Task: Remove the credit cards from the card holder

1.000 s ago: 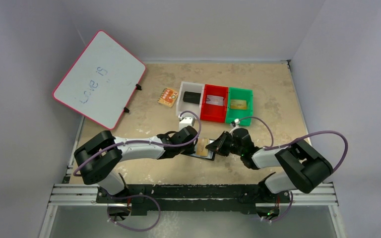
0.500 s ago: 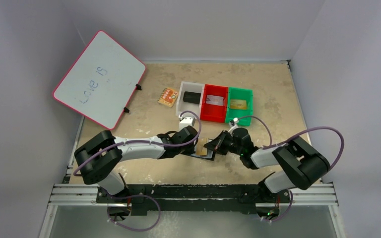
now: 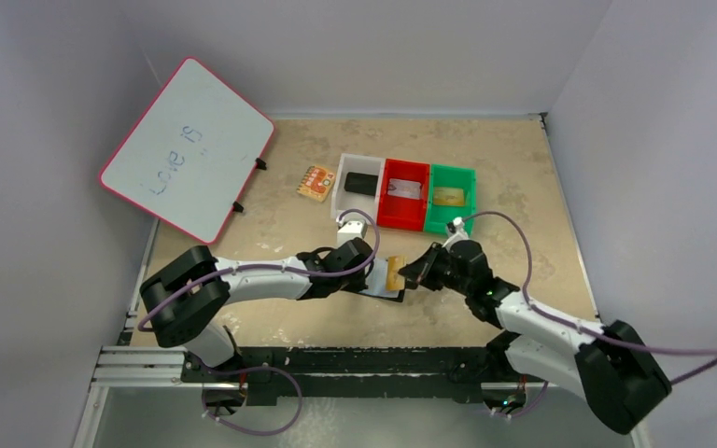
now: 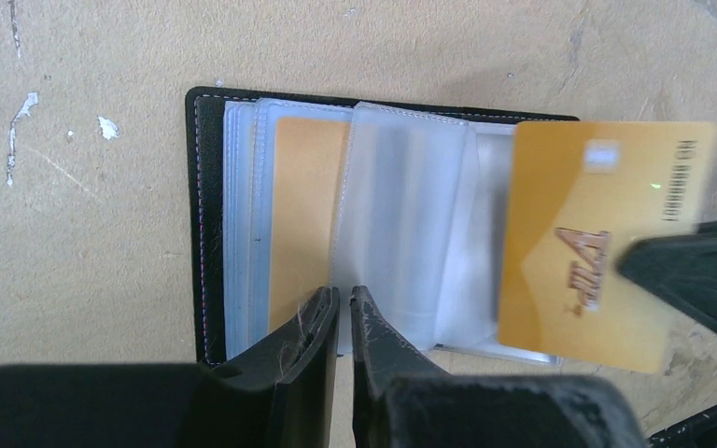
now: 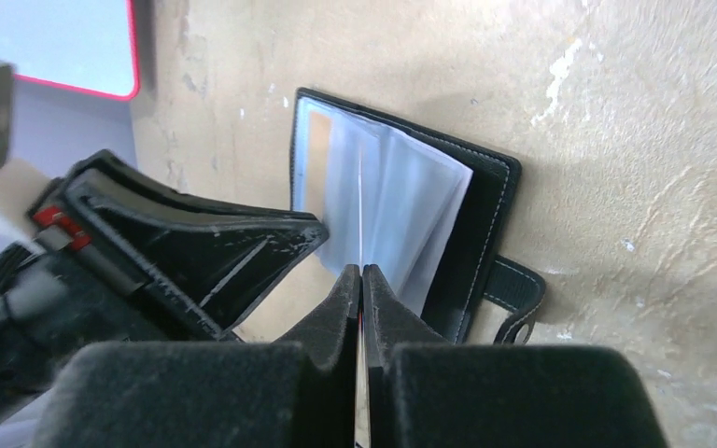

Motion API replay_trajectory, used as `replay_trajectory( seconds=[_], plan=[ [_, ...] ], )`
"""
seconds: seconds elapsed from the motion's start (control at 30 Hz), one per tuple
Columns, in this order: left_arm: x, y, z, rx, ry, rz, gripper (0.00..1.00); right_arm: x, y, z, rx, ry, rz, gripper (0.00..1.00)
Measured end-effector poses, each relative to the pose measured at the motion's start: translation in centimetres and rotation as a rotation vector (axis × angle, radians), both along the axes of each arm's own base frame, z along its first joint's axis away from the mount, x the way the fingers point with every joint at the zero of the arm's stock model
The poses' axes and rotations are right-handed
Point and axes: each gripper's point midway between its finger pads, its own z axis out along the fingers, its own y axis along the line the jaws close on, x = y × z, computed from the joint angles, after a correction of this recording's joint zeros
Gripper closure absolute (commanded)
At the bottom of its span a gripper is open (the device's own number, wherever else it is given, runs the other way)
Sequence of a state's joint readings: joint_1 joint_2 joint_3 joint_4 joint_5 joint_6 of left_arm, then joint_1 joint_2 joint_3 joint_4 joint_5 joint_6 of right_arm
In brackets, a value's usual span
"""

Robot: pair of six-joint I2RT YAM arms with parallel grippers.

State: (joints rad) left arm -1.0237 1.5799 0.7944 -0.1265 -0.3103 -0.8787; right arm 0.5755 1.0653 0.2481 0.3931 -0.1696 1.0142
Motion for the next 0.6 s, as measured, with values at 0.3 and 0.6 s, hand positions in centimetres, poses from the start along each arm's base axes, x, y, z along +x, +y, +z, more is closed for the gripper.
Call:
replay_trajectory(
  seconds=[0.3,0.6],
  plan=[
    [-0.4,-0.1,0.2,-0.009,0.014,-0.013,0.84,2.0,-3.2,8.4,-0.139,-0.334,-0.055,1.0],
    [-0.6,-0.2,0.4,-0.016,0.021,-0.021,0.74,3.6,-7.3,14.5,-0.407,-0.694,-0.091,1.0]
  ],
)
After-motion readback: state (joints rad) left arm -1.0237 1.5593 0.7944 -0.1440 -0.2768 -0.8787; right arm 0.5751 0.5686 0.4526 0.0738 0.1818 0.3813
